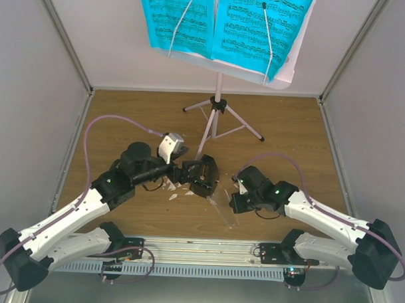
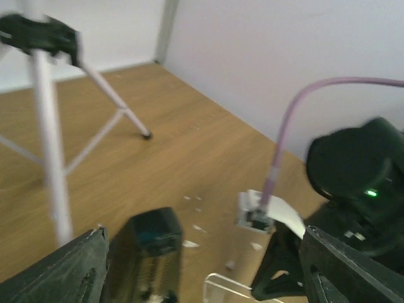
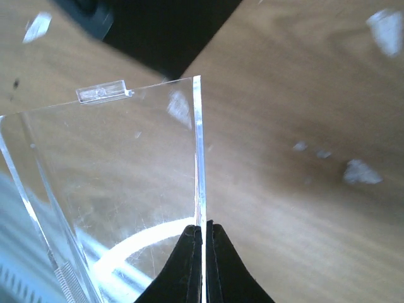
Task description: Pack up the instrument practice props
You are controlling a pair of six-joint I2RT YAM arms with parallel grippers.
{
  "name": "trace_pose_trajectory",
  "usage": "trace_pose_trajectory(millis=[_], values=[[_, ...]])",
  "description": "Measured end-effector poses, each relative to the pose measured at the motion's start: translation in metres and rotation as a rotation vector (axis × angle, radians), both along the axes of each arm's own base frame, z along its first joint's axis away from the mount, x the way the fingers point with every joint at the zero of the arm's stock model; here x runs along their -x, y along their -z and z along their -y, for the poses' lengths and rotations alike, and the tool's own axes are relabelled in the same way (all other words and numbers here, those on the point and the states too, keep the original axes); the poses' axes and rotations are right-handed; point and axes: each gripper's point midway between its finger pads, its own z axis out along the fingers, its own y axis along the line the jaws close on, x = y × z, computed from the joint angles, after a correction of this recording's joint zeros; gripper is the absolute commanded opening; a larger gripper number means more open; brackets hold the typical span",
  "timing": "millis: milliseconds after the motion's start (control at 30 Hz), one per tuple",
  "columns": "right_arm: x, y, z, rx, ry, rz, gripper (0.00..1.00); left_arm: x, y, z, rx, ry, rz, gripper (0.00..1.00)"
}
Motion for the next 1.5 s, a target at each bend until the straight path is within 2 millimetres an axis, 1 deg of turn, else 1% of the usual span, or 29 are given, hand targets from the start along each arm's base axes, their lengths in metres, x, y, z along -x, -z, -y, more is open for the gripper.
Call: trace_pose_trajectory(millis=[67,100,133,167,267,367,500,633,733,867,967,1100,1300,1500], values=[[0.014,0.001,-0.005,-0.021,-0.059,-0.051,0.01,0.008,0.004,0.011,-0.010,0.079,-0.014,0.78],[0.020,0.001,-0.007,-0.032,-0.088,-0.071,0.01,0.017,0.008,0.020,-0.019,0.133,-0.026,0.77],[0.031,-0.001,-0.012,-0.059,-0.139,-0.104,0.00,0.028,0.015,0.029,-0.036,0.195,-0.042,0.75],[0.032,-0.001,-0.013,-0.062,-0.148,-0.107,0.01,0.038,0.021,0.036,-0.047,0.245,-0.058,0.73],[0.050,-0.005,-0.022,-0.108,-0.244,-0.155,0.00,0.073,0.034,0.055,-0.074,0.412,-0.102,0.69],[0.064,-0.008,-0.028,-0.138,-0.329,-0.196,0.01,0.104,0.044,0.064,-0.088,0.540,-0.138,0.65],[0.076,-0.017,-0.036,-0.183,-0.423,-0.221,0.01,0.127,0.059,0.064,-0.119,0.621,-0.195,0.60],[0.084,-0.031,-0.044,-0.233,-0.504,-0.219,0.01,0.143,0.076,0.059,-0.155,0.666,-0.269,0.55],[0.087,-0.041,-0.049,-0.259,-0.553,-0.208,0.01,0.156,0.081,0.057,-0.166,0.716,-0.311,0.54],[0.090,-0.046,-0.052,-0.271,-0.601,-0.208,0.01,0.170,0.084,0.054,-0.177,0.765,-0.351,0.50],[0.095,-0.046,-0.052,-0.278,-0.631,-0.227,0.01,0.175,0.086,0.051,-0.185,0.781,-0.376,0.49],[0.099,-0.047,-0.052,-0.289,-0.656,-0.240,0.01,0.182,0.089,0.049,-0.191,0.805,-0.407,0.50],[0.101,-0.049,-0.053,-0.302,-0.669,-0.242,0.00,0.187,0.094,0.045,-0.210,0.813,-0.433,0.49],[0.101,-0.052,-0.054,-0.312,-0.673,-0.243,0.00,0.189,0.096,0.045,-0.221,0.819,-0.442,0.38]])
